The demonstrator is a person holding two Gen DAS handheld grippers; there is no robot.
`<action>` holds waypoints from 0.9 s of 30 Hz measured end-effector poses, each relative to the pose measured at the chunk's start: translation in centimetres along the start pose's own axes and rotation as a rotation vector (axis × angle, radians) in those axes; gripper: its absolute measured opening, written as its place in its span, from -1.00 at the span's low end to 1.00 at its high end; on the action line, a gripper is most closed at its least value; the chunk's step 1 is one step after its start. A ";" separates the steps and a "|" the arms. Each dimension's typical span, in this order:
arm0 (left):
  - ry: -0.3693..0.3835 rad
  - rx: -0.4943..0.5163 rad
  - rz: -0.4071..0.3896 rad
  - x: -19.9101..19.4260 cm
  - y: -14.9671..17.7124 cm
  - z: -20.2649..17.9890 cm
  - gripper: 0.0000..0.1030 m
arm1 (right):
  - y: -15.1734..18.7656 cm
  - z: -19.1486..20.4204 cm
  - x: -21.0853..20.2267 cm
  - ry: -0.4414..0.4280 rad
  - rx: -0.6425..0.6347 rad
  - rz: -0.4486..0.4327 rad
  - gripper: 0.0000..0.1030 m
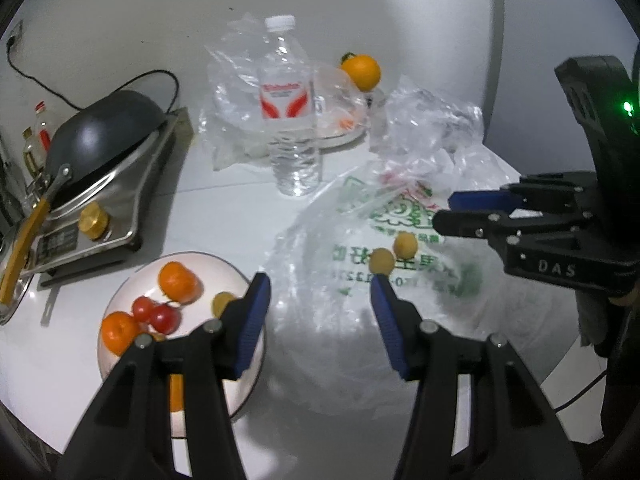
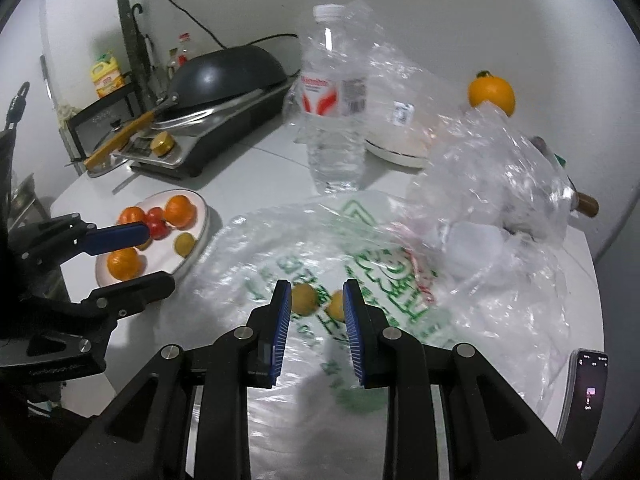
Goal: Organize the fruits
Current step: 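Move both open tools back to the yellow fruits on the plastic bag, then grasp a small yellow fruit with the right tool while the left tool grasps another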
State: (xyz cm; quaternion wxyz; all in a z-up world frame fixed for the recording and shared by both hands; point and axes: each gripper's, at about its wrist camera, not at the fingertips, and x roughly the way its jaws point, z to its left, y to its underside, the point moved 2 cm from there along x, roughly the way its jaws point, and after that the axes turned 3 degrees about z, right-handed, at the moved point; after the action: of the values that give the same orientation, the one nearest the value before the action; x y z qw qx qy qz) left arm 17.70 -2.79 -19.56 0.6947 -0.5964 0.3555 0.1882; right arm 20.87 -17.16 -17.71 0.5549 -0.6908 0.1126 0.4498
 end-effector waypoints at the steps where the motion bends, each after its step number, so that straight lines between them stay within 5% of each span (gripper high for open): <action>1: 0.005 0.006 0.005 0.3 -0.1 -0.3 0.04 | 0.1 -0.4 0.2 0.000 0.005 0.004 -0.45; 27: 0.029 0.014 0.059 4.6 -1.0 -1.0 0.04 | 0.4 -1.9 6.6 -0.032 0.021 0.121 -0.45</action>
State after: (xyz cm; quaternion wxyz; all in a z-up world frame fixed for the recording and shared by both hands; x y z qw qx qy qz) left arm 21.23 -4.71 -22.22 0.6877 -0.5834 0.3844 0.1973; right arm 25.28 -16.68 -22.98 0.5358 -0.6696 0.1500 0.4920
